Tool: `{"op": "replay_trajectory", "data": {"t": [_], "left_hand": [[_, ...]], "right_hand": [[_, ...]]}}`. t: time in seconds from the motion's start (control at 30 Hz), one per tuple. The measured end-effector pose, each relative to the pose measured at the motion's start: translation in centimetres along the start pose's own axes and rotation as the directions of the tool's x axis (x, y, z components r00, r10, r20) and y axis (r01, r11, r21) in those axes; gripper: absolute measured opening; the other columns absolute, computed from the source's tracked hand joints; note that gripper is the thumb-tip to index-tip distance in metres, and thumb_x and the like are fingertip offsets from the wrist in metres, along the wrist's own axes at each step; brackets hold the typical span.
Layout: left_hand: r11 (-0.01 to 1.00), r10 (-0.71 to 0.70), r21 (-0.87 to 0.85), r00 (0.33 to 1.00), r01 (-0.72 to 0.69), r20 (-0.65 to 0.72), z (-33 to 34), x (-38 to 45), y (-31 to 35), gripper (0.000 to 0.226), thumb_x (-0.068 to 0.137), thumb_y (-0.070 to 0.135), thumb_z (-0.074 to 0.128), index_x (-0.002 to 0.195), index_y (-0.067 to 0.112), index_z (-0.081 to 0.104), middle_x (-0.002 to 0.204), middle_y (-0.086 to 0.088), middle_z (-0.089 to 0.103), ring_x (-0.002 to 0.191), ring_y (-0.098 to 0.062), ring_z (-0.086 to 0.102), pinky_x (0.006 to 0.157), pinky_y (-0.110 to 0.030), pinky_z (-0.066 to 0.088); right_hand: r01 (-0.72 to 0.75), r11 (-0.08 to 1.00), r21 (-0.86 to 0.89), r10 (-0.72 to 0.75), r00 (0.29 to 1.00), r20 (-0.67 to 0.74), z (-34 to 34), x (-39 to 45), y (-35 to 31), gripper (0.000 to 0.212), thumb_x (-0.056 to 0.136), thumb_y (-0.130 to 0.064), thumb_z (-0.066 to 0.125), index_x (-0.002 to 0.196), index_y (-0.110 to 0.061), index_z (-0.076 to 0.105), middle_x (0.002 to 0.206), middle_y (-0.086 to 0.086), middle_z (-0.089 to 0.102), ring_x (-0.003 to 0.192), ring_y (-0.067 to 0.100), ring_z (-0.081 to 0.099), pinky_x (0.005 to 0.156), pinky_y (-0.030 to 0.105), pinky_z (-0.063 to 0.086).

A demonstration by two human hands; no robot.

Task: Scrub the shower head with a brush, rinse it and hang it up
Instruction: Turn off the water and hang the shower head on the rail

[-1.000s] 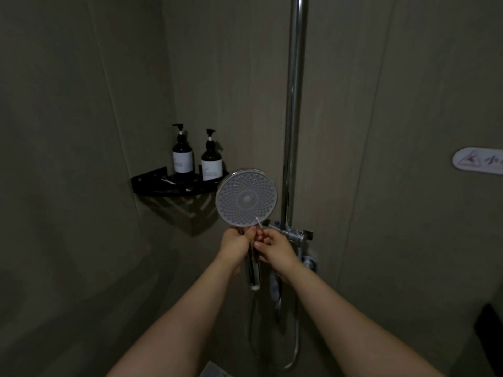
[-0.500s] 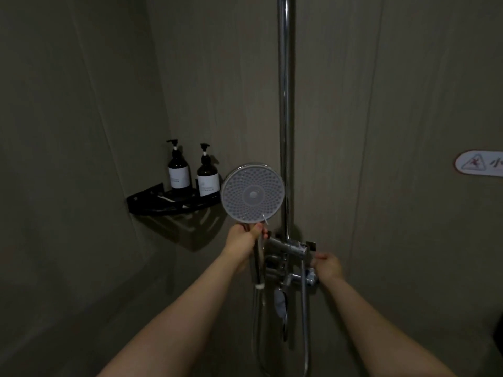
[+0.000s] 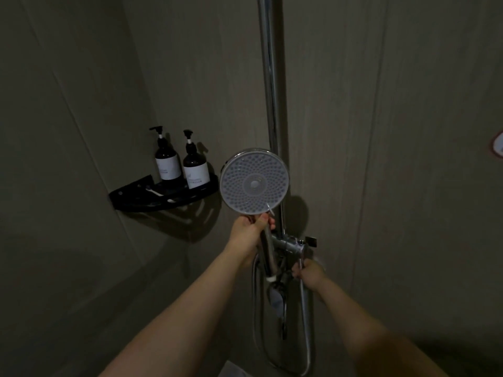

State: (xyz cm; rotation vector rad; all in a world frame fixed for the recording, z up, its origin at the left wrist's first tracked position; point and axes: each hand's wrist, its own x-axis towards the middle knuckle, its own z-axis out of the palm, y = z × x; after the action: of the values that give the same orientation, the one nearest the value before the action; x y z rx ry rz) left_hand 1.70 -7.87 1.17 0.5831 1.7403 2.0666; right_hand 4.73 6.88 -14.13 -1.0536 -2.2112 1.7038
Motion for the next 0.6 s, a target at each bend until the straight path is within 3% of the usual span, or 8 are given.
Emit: {"op": "replay_trajectory", "data": {"t": [0.03, 0.1, 0.17, 0.23, 0.27, 0.37, 0.47, 0.6], "left_hand": [[1.0, 0.004, 0.003, 1.0, -0.004, -0.003, -0.2, 0.1, 0.0, 0.023, 0.095, 0.003, 0.043, 0.077, 0.009, 0.055, 0.072, -0.005, 0.056, 0.071, -0.016, 0.055, 0.076, -0.027, 0.048], [1.0, -0.004, 0.019, 1.0, 0.004, -0.005, -0.7, 0.5, 0.1, 0.021, 0.095, 0.004, 0.044, 0.079, 0.009, 0.056, 0.074, -0.005, 0.057, 0.071, -0.015, 0.056, 0.076, -0.027, 0.048], [1.0, -0.01, 0.026, 1.0, 0.011, -0.024, -1.2, 0.8, 0.1, 0.019, 0.095, 0.006, 0.045, 0.081, 0.01, 0.057, 0.075, -0.004, 0.058, 0.072, -0.014, 0.058, 0.075, -0.025, 0.05], [1.0, -0.012, 0.022, 0.998, 0.013, -0.054, -1.5, 1.0, 0.0, 0.019, 0.095, 0.005, 0.045, 0.08, 0.01, 0.057, 0.075, -0.004, 0.058, 0.07, -0.013, 0.058, 0.069, -0.02, 0.05], [1.0, -0.015, 0.017, 0.998, 0.016, -0.06, -1.6, 1.0, 0.0, 0.02, 0.095, 0.005, 0.045, 0.08, 0.011, 0.057, 0.075, -0.004, 0.058, 0.069, -0.012, 0.058, 0.065, -0.019, 0.05], [0.999, -0.038, 0.019, 0.997, 0.039, -0.066, -2.0, 0.9, 0.1, 0.019, 0.095, 0.007, 0.045, 0.081, 0.012, 0.058, 0.075, -0.004, 0.059, 0.071, -0.013, 0.057, 0.067, -0.022, 0.048], [0.999, -0.038, 0.0, 0.996, 0.038, -0.077, -2.0, 0.7, 0.2, 0.02, 0.095, 0.006, 0.045, 0.081, 0.011, 0.058, 0.076, -0.005, 0.059, 0.072, -0.014, 0.057, 0.071, -0.025, 0.048], [1.0, -0.007, -0.009, 0.997, 0.006, -0.073, -1.6, 0.2, 0.6, 0.023, 0.095, 0.004, 0.044, 0.078, 0.011, 0.058, 0.073, -0.005, 0.057, 0.072, -0.016, 0.055, 0.077, -0.027, 0.047]], "right_hand": [[0.016, 0.999, 0.042, -0.015, 1.0, -0.015, 0.0, 0.2, 0.1, 0.022, 0.093, -0.002, 0.047, 0.074, -0.013, 0.052, 0.072, 0.007, 0.053, 0.066, 0.016, 0.049, 0.062, 0.023, 0.042], [0.073, 0.991, 0.113, -0.066, 0.996, -0.068, 0.0, 0.1, 0.4, 0.011, 0.091, -0.002, 0.051, 0.1, -0.006, 0.057, 0.087, 0.012, 0.059, 0.074, 0.019, 0.055, 0.066, 0.025, 0.044], [0.044, 0.972, 0.23, -0.025, 0.996, -0.086, -0.1, -0.4, 0.3, 0.033, 0.086, 0.002, 0.055, 0.118, 0.0, 0.049, 0.087, 0.013, 0.058, 0.068, 0.018, 0.053, 0.053, 0.021, 0.045], [0.038, 0.952, 0.304, -0.012, 0.996, -0.088, -0.1, -0.9, -0.2, 0.044, 0.082, 0.006, 0.055, 0.124, 0.003, 0.044, 0.077, 0.007, 0.053, 0.059, 0.014, 0.048, 0.037, 0.014, 0.04], [0.05, 0.934, 0.353, -0.017, 0.995, -0.096, -0.3, -1.1, -0.8, 0.048, 0.081, 0.007, 0.055, 0.127, 0.003, 0.041, 0.079, 0.007, 0.053, 0.059, 0.014, 0.048, 0.037, 0.014, 0.04], [0.085, 0.887, 0.454, -0.04, 0.993, -0.108, -1.1, -1.8, -3.2, 0.063, 0.082, -0.001, 0.063, 0.135, -0.001, 0.03, 0.109, 0.014, 0.053, 0.078, 0.02, 0.055, 0.057, 0.023, 0.045], [0.114, 0.972, 0.208, -0.091, 0.989, -0.116, -2.0, -2.8, -4.7, 0.074, 0.08, -0.022, 0.071, 0.14, -0.009, 0.03, 0.138, 0.017, 0.038, 0.12, 0.033, 0.047, 0.095, 0.033, 0.041], [0.119, 0.992, 0.05, -0.111, 0.983, -0.147, -3.4, -3.6, -5.8, 0.047, 0.09, -0.028, 0.058, 0.131, -0.007, 0.047, 0.137, 0.021, 0.026, 0.119, 0.035, 0.045, 0.102, 0.03, 0.036]]}}
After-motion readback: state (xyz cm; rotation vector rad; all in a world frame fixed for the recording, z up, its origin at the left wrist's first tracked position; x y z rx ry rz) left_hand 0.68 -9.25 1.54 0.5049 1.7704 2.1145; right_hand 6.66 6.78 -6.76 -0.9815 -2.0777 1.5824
